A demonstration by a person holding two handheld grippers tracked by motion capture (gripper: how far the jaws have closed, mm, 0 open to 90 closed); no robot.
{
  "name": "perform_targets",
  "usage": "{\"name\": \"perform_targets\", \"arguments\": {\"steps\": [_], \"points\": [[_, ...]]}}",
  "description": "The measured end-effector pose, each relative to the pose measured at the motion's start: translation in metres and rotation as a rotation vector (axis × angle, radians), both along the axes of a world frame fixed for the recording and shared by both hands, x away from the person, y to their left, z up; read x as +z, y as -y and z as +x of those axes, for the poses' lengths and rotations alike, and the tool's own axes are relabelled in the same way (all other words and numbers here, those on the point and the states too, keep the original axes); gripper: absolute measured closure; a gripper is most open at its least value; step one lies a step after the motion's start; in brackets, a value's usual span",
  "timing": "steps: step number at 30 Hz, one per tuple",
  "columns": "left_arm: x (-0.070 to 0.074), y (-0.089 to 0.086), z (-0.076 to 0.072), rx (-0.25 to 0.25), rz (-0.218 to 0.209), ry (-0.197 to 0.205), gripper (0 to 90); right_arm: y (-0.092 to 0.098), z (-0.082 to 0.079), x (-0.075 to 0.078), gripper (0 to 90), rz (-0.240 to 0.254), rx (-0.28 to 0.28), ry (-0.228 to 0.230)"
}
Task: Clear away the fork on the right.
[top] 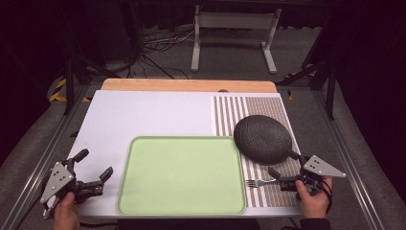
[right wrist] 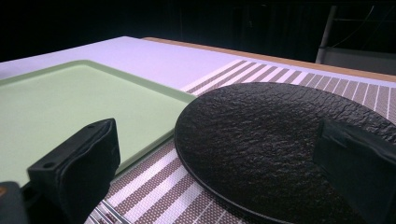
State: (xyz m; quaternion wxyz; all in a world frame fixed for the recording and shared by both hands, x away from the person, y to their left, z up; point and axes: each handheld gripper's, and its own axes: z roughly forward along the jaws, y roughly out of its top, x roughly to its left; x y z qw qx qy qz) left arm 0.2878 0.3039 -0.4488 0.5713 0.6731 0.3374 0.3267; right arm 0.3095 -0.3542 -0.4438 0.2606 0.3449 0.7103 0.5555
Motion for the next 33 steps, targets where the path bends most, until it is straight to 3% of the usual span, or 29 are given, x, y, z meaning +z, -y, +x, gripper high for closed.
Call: {"name": "perform_targets", "arguments": {"steps": [14,25,33], "points": [[0.000,-0.001,0.000,0.002,-0.004,0.000,0.8,-0.002,0.001,-0.002,1.1,0.001,0.009,-0.019],[0.000,-0.002,0.000,0.014,-0.004,0.001,0.8,-0.001,0.002,0.000,0.9,0.005,0.001,-0.007],[0.000,-0.002,-0.001,0.019,-0.001,0.003,0.7,-0.006,0.011,0.017,1.0,0.007,0.012,-0.004]]}}
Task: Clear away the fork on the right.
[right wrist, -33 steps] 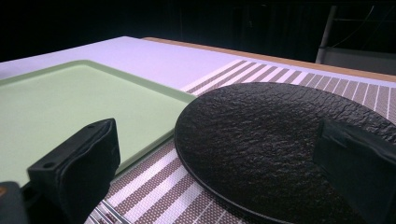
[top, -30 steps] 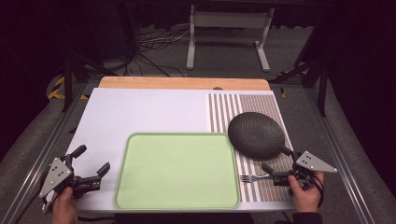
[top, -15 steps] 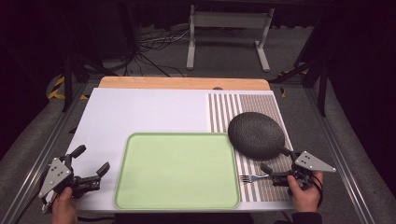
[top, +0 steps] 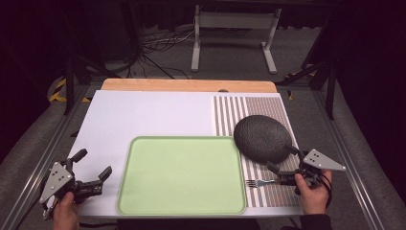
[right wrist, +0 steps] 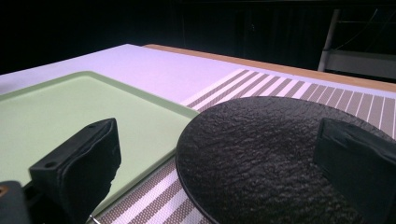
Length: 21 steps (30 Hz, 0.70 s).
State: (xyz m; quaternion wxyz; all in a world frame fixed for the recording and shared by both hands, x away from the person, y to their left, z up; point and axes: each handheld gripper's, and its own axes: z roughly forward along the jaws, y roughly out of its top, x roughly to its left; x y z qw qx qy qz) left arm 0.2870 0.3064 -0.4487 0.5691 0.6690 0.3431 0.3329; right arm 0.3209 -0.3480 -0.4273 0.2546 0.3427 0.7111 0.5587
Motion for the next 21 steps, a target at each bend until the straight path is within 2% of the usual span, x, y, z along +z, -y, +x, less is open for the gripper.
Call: {"name": "perform_targets", "arguments": {"steps": [9,10,11,13,15,17,18,19,21], "points": [[0.000,0.000,0.000,-0.005,0.004,-0.005,0.7,-0.004,0.009,0.006,1.0,-0.032,0.013,-0.056],[0.000,0.001,0.000,-0.003,0.002,-0.006,0.6,-0.005,0.011,0.008,1.2,-0.041,0.018,-0.093],[0.000,0.001,0.000,-0.003,0.000,-0.005,0.6,-0.005,0.012,0.010,1.4,-0.055,0.019,-0.105],[0.000,0.001,0.000,-0.003,-0.002,-0.004,0.6,-0.006,0.012,0.011,1.4,-0.068,0.018,-0.105],[0.000,0.001,0.000,-0.005,0.001,-0.007,0.6,-0.005,0.013,0.015,1.3,-0.061,0.016,-0.125],[0.000,0.001,0.000,-0.005,0.002,-0.007,0.6,-0.006,0.015,0.019,1.6,-0.095,0.005,-0.151],[0.000,0.001,0.000,-0.006,0.002,-0.007,0.6,-0.006,0.015,0.019,1.6,-0.095,0.005,-0.151],[0.000,0.001,0.000,-0.006,0.002,-0.006,0.6,-0.007,0.016,0.021,2.5,-0.135,0.016,-0.188],[0.000,0.001,0.000,-0.004,0.001,-0.008,0.5,-0.008,0.017,0.024,3.1,-0.182,0.033,-0.207]]}}
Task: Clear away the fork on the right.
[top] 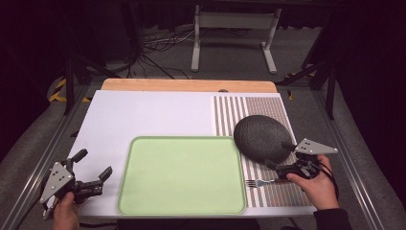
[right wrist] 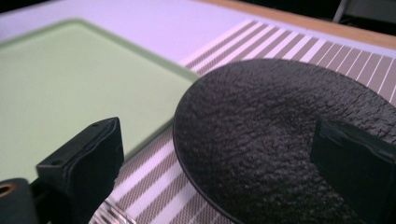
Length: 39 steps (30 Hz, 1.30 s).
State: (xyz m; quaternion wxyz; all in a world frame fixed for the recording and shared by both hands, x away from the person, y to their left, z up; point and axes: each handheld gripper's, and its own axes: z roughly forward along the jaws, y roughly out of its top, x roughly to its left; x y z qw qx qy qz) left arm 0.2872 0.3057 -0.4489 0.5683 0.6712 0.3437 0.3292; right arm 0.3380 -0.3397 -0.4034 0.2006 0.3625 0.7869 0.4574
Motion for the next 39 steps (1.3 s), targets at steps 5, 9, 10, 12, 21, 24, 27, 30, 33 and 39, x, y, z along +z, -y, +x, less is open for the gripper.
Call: {"name": "perform_targets", "arguments": {"steps": [5,9,10,12,21,24,27,30,33,39], "points": [[0.000,0.000,0.000,-0.001,-0.001,0.001,0.5,-0.003,0.002,0.008,3.4,-0.100,0.041,-0.036],[0.000,0.000,0.000,-0.001,0.000,0.000,0.5,-0.007,0.004,0.012,4.7,-0.172,0.065,-0.075],[0.000,0.000,0.000,-0.001,0.002,0.001,0.5,-0.008,0.005,0.012,5.6,-0.190,0.073,-0.087],[0.000,0.000,0.000,0.001,-0.001,0.003,0.5,-0.009,0.006,0.014,6.2,-0.235,0.089,-0.110],[0.000,0.000,0.000,0.002,-0.001,0.000,0.5,-0.017,0.012,0.019,7.6,-0.415,0.167,-0.178],[0.000,0.000,0.000,0.002,0.000,0.000,0.5,-0.020,0.013,0.020,7.9,-0.455,0.191,-0.198],[0.000,0.000,0.000,0.002,0.000,-0.001,0.5,-0.023,0.015,0.020,9.0,-0.491,0.203,-0.214],[0.000,0.000,0.000,0.002,0.000,0.000,0.6,-0.026,0.017,0.019,9.1,-0.534,0.227,-0.231],[0.000,0.000,0.000,0.004,-0.002,-0.001,0.5,-0.028,0.019,0.019,9.1,-0.558,0.244,-0.241],[0.000,0.000,0.000,0.004,-0.003,-0.001,0.5,-0.028,0.021,0.015,10.4,-0.606,0.262,-0.273]]}}
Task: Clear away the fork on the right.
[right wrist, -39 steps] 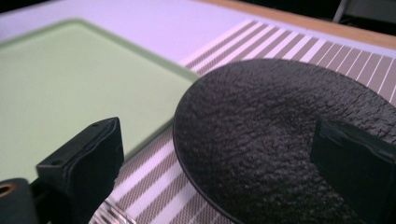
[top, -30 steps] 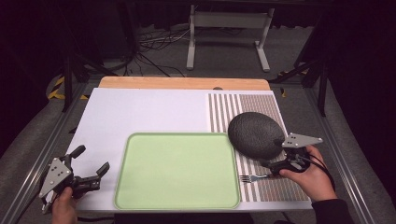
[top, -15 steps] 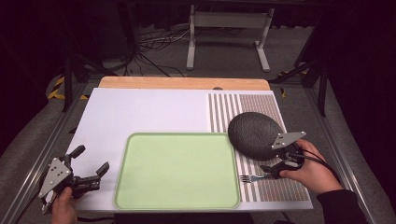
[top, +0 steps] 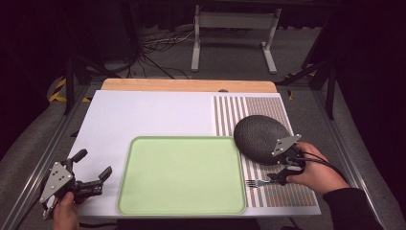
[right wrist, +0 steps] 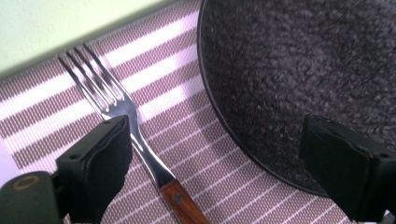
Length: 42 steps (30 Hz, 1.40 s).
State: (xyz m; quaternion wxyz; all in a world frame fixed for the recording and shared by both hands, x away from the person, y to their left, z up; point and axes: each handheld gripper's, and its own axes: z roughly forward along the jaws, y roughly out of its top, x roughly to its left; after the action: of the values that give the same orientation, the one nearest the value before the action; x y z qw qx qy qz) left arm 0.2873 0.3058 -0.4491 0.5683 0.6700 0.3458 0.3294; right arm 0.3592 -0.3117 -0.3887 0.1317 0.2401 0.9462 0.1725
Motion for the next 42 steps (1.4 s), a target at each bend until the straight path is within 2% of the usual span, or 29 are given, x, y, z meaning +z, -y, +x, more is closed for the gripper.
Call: {"name": "perform_targets", "arguments": {"steps": [3,8,14,17,19,21,22,24,26,31,33,35,39,40,42], "points": [[0.000,0.000,0.000,-0.003,0.003,-0.005,0.5,0.001,0.001,0.000,11.1,-0.011,0.009,-0.023],[0.000,0.000,0.000,-0.002,0.002,-0.005,0.5,0.003,0.001,0.000,11.5,-0.013,0.027,-0.035],[0.000,0.000,0.000,-0.001,0.000,-0.005,0.5,0.001,0.002,0.000,13.5,-0.046,0.060,-0.063],[0.000,0.000,0.000,-0.001,0.001,-0.005,0.5,0.000,0.003,0.000,16.5,-0.043,0.063,-0.086],[0.000,0.000,0.000,0.000,0.000,-0.005,0.5,-0.001,0.003,-0.002,22.5,-0.058,0.083,-0.100],[0.000,0.000,0.000,0.000,0.001,-0.005,0.5,-0.002,0.002,-0.002,23.3,-0.072,0.098,-0.117],[0.000,0.000,0.000,-0.001,0.002,-0.005,0.5,-0.004,0.003,-0.006,27.0,-0.090,0.139,-0.133],[0.000,0.000,0.000,0.000,0.002,-0.004,0.5,-0.004,0.003,-0.006,28.3,-0.104,0.152,-0.150],[0.000,0.000,0.000,0.001,0.000,-0.004,0.5,-0.007,0.004,-0.009,34.8,-0.149,0.216,-0.179],[0.000,0.000,0.000,0.000,0.001,-0.004,0.5,-0.010,0.005,-0.013,44.1,-0.224,0.286,-0.204],[0.000,0.000,0.000,0.001,0.001,-0.004,0.5,-0.010,0.005,-0.014,46.5,-0.243,0.291,-0.216],[0.000,0.000,0.000,0.000,0.002,-0.005,0.5,-0.011,0.005,-0.015,53.1,-0.270,0.304,-0.230],[0.000,0.000,0.000,0.000,0.001,-0.005,0.5,-0.013,0.005,-0.017,58.9,-0.313,0.361,-0.251],[0.000,0.000,0.000,0.000,0.001,-0.005,0.5,-0.013,0.005,-0.017,58.9,-0.313,0.361,-0.251],[0.000,0.000,0.000,-0.001,0.001,-0.004,0.5,-0.014,0.006,-0.019,61.6,-0.348,0.385,-0.263]]}}
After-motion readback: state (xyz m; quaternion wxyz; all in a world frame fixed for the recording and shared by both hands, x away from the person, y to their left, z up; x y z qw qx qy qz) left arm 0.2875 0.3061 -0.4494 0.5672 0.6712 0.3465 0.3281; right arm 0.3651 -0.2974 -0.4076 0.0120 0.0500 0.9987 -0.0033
